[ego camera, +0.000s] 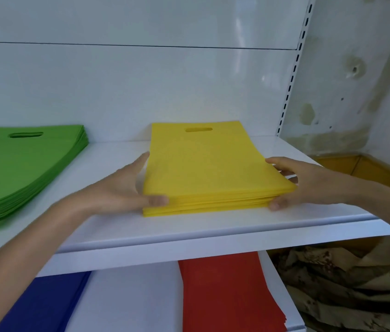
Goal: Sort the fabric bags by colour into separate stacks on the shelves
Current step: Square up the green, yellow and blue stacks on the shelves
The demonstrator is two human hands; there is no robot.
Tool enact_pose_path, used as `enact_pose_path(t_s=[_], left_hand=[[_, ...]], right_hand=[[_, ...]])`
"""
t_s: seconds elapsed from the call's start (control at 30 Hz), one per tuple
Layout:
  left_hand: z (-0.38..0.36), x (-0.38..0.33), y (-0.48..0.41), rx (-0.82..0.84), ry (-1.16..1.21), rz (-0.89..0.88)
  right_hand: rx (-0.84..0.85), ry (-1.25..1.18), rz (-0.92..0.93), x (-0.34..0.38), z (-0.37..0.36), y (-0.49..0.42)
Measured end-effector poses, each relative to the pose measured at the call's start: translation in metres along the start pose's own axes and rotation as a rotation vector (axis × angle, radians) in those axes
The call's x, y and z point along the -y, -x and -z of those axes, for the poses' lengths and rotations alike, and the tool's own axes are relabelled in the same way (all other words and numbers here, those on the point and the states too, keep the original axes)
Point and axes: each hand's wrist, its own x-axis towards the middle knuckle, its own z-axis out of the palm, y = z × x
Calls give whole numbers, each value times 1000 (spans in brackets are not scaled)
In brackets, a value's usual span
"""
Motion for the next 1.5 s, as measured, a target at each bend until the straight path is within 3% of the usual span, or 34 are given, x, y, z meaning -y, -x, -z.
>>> enact_pose_path(t_s=[0.1, 0.2, 0.27, 0.37, 0.57, 0.7, 0.93, 1.13, 1.37, 1.5], left_hand=[[-4, -9, -17, -142, 657, -13], [-16, -19, -36, -138, 897, 54], [-19, -15, -47, -55, 888, 59], [-18, 0, -61, -56, 836, 67], [-18, 23, -89, -84, 807, 121], [-17, -3, -80, -170, 704, 105], [-23, -14, -73, -157, 582, 35], [-20, -4, -76, -151, 396, 52], [-11, 1, -95, -232, 658, 103], [0, 0, -111, -229, 751, 130]], right_hand=[[8, -163, 10, 6, -1, 4], [-16, -336, 13, 9, -6, 7], [-38, -310, 29, 10, -12, 9], [-65, -262, 32, 10, -14, 9], [-51, -448, -13, 17, -19, 3], [-31, -454, -33, 14, -16, 4], [-28, -571, -69, 23, -16, -4], [-79, -405, -64, 5, 1, -7], [-215, -294, -95, -8, 7, -62], [-247, -423, -82, 2, 14, -96]])
